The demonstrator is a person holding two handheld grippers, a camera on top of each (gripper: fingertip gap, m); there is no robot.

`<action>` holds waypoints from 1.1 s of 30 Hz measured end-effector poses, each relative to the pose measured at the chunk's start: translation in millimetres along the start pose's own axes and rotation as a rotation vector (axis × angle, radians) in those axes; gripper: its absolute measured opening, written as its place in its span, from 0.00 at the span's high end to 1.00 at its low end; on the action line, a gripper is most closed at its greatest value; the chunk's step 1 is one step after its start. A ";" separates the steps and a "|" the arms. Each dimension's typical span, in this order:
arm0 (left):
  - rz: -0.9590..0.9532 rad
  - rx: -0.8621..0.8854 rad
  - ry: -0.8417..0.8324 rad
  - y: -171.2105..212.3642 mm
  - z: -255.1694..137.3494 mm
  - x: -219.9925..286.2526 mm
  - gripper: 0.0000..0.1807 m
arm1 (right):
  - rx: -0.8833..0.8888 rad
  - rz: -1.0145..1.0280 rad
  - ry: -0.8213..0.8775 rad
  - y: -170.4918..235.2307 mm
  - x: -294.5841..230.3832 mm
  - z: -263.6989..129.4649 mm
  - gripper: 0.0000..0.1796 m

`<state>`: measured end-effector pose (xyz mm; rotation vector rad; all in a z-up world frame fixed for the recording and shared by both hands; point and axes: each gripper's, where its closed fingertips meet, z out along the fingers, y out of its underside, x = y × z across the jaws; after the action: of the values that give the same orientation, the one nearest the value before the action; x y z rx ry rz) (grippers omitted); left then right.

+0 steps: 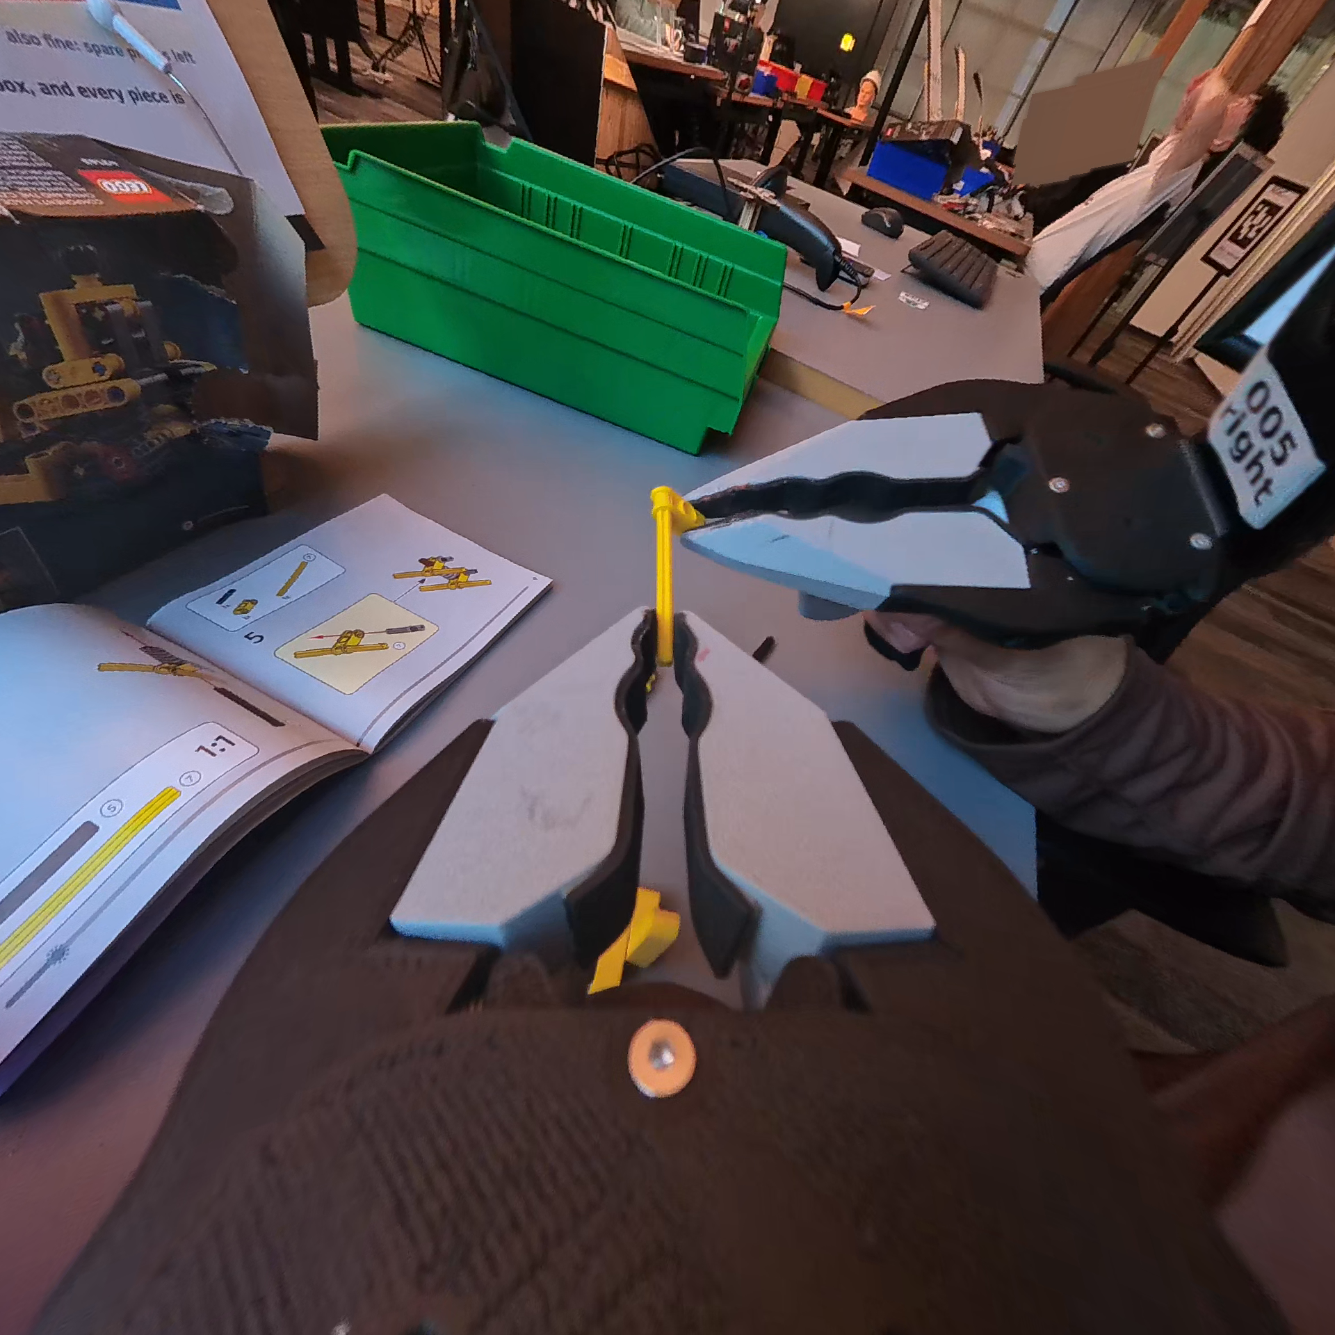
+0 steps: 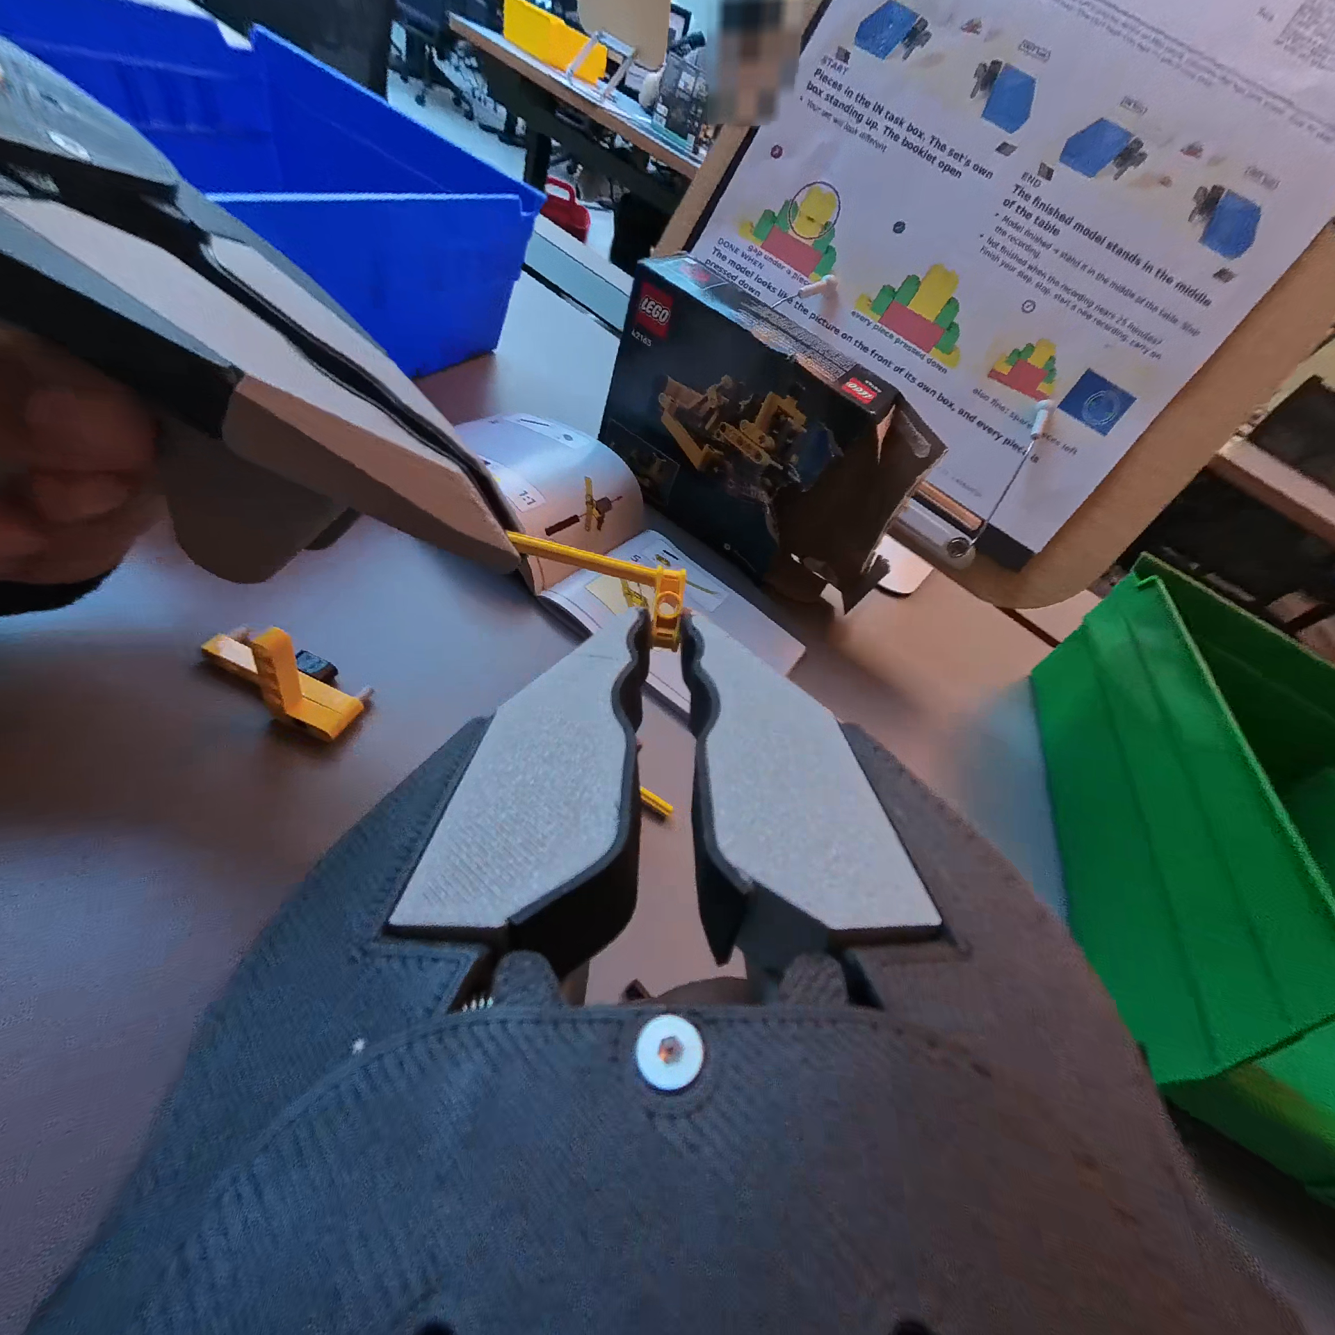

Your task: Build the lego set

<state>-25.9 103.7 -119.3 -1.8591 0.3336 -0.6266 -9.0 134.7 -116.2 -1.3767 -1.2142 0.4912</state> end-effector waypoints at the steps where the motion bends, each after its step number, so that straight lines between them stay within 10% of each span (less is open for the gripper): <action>1: 0.001 -0.002 -0.002 0.3 0.1 -0.4 0.99 | -0.007 -0.022 0.010 0.7 -0.1 0.4 0.97; 33: 0.012 0.013 0.014 0.0 -0.3 1.9 0.99 | 0.075 0.107 -0.096 -1.5 -6.3 -2.4 0.97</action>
<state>-24.4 102.6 -118.7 -1.8399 0.3490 -0.6319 -9.8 127.8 -116.5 -1.3718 -1.1913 0.6784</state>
